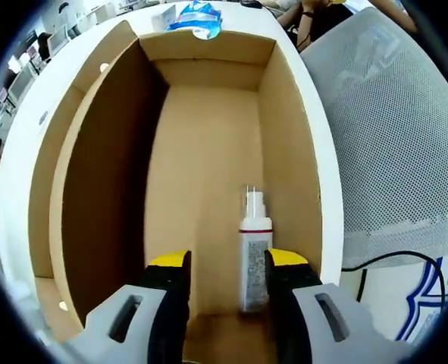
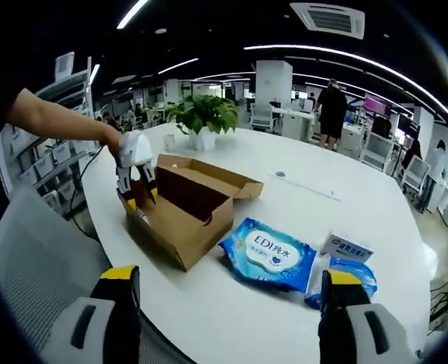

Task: Operate the shoe box by opening the lid, removing the specified soft item, and placing it in the target area until the item is outside and the box remains undamaged.

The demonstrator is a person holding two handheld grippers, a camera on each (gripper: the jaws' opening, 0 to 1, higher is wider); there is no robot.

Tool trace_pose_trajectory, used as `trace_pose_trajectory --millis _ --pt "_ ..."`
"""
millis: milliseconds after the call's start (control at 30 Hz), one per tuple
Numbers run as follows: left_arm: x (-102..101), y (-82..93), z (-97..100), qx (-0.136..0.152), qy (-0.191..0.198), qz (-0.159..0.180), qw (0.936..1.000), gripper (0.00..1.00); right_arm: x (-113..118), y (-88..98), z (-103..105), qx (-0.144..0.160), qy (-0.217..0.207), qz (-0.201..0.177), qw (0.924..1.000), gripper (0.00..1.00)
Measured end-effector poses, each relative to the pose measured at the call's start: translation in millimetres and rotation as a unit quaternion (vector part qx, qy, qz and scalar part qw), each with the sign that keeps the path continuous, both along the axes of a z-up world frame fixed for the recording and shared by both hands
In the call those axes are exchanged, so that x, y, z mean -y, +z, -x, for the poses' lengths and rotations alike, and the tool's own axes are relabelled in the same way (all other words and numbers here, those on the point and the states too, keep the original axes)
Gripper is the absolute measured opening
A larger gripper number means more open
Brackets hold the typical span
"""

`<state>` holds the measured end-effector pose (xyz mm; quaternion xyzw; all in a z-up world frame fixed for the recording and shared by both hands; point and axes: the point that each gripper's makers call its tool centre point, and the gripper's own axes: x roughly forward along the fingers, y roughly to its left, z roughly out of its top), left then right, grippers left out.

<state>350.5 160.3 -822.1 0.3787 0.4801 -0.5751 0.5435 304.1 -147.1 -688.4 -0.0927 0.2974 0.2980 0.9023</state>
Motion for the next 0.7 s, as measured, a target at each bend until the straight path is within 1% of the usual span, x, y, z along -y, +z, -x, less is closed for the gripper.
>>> trace_pose_trajectory --millis 133,167,233,300,400,500,533,700 --pt "-1 0.6 -3.3 0.005 0.003 0.003 1.0 0.42 2 6.0 3 0.008 -0.013 -0.005 0.9999 0.99" --pt "0 0.9 -5.9 0.01 0.006 0.004 0.9999 0.42 3 6.7 4 0.009 -0.015 -0.004 0.9998 0.99" --pt "1 2.2 -10.1 0.016 0.01 0.008 0.9998 0.4 5 8.4 5 0.011 -0.024 -0.006 0.9996 0.99" --pt "2 2.5 -13.9 0.023 0.012 0.01 0.9996 0.38 5 11.3 6 0.013 -0.031 -0.016 0.9993 0.99" --pt "3 2.4 -15.2 0.023 0.011 0.007 0.9997 0.37 7 11.9 8 0.012 -0.035 -0.018 0.9992 0.99" --pt "4 3.0 -15.3 0.027 -0.004 0.004 0.9996 0.36 11 13.5 9 0.014 -0.045 -0.022 0.9987 0.99" --pt "3 3.5 -15.0 0.031 -0.017 -0.001 0.9994 0.35 12 13.9 10 0.013 -0.048 -0.026 0.9984 0.99" --pt "2 5.5 -6.6 0.019 -0.054 -0.007 0.9983 0.36 14 13.2 12 0.013 -0.057 -0.031 0.9978 0.99"
